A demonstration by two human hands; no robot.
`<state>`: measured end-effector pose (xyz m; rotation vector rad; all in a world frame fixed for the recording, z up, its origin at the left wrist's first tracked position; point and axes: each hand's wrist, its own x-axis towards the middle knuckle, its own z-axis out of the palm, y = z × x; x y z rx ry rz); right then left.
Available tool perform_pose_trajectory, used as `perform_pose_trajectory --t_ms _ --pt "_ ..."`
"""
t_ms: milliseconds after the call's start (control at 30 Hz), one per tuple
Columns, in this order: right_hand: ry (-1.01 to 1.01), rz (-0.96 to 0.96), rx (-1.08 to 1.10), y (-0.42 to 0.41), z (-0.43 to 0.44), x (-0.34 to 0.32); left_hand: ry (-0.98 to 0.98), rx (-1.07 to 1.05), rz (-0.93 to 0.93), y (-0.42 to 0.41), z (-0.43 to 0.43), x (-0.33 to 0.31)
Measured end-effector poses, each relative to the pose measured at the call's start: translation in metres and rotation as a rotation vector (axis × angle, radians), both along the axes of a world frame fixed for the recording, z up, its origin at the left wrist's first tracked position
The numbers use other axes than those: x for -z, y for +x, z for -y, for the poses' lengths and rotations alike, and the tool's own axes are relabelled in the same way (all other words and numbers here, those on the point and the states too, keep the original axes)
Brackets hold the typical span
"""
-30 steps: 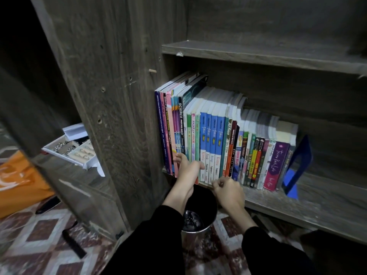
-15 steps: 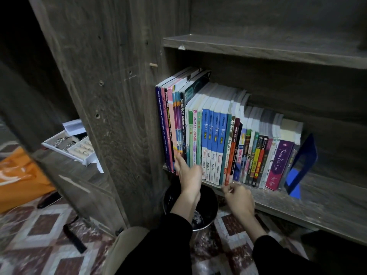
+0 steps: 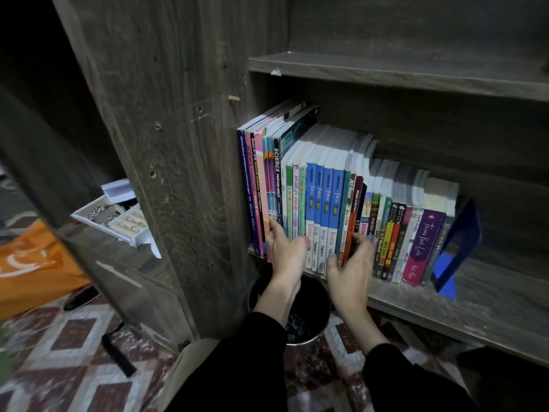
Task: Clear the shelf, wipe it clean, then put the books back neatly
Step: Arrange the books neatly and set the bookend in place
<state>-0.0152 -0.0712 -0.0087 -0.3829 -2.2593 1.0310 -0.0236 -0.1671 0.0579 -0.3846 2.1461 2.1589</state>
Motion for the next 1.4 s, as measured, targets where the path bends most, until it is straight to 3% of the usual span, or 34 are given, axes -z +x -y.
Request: perform_pose_trajectory --t_ms 433,967,1100,1333,1400 --pt "-0.004 0.064 -0.052 0.004 -0.002 0.001 -0.154 0.005 -0.024 -0.012 0.003 -0.027" --pt "-0.02 0.106 -0.075 0.008 -0.002 -0.001 0.097 0.174 0.023 -0.01 0.011 -0.045" --pt "-0.027 0.104 -0.075 0.006 -0.001 0.001 0.123 0.148 0.062 -0.013 0.008 -0.048" --pt "-0.073 0.095 -0.111 0.013 -0.006 0.003 0.159 0.108 -0.04 -0.01 0.007 -0.027" --pt "-0.051 0.112 -0.124 0.019 -0.007 0.007 0.148 0.04 0.024 0.001 -0.002 -0.012"
